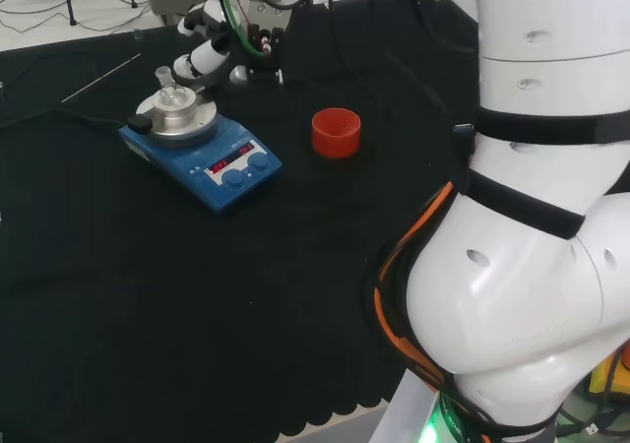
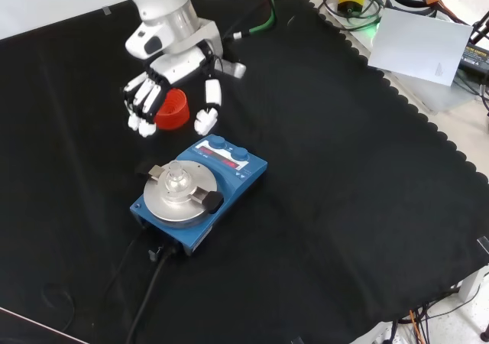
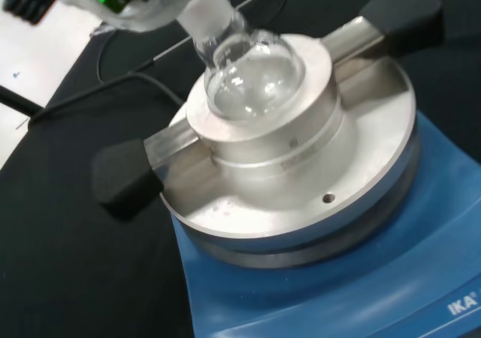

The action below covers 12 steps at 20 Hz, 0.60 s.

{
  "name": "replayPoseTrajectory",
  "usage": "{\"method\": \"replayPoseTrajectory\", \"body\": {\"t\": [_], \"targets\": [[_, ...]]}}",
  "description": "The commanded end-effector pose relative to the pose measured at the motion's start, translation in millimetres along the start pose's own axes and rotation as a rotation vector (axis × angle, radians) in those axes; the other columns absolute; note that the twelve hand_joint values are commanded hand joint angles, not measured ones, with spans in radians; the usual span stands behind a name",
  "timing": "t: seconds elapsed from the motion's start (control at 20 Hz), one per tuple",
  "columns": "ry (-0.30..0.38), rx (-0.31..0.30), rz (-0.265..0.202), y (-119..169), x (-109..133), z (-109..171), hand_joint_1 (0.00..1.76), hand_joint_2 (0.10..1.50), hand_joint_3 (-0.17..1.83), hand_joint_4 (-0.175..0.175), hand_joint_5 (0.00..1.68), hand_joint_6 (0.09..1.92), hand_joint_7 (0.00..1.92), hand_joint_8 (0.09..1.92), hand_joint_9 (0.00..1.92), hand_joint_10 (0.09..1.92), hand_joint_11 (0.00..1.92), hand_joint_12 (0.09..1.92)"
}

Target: Turn on the heater.

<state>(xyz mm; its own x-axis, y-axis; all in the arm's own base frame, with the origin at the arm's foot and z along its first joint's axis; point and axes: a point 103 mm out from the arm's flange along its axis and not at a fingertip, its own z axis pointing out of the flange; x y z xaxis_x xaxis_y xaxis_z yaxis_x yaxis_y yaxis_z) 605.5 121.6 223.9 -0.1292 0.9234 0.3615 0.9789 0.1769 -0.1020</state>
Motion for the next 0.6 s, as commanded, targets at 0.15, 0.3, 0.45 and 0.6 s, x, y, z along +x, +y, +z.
{"method": "replayPoseTrajectory", "body": {"t": [0.15,0.3,0.45,0.6], "targets": [[-0.015,-0.034,0.013,-20.6,-8.3,-22.0,0.8,0.6,0.63,0.0,0.5,0.31,0.25,0.6,0.39,0.65,0.0,1.26],[-0.032,-0.036,0.016,-33.6,4.1,-25.0,0.8,0.6,0.63,0.001,0.5,0.31,0.26,0.6,0.39,0.65,0.0,1.26],[-0.047,-0.001,0.029,-44.1,6.1,-30.3,0.8,0.6,0.62,0.004,0.5,0.3,0.27,0.61,0.39,0.65,0.0,1.28],[-0.083,0.044,0.03,-53.8,9.5,-31.4,0.86,0.62,0.64,0.008,0.49,0.26,0.31,0.61,0.47,0.65,0.05,1.35]]}}
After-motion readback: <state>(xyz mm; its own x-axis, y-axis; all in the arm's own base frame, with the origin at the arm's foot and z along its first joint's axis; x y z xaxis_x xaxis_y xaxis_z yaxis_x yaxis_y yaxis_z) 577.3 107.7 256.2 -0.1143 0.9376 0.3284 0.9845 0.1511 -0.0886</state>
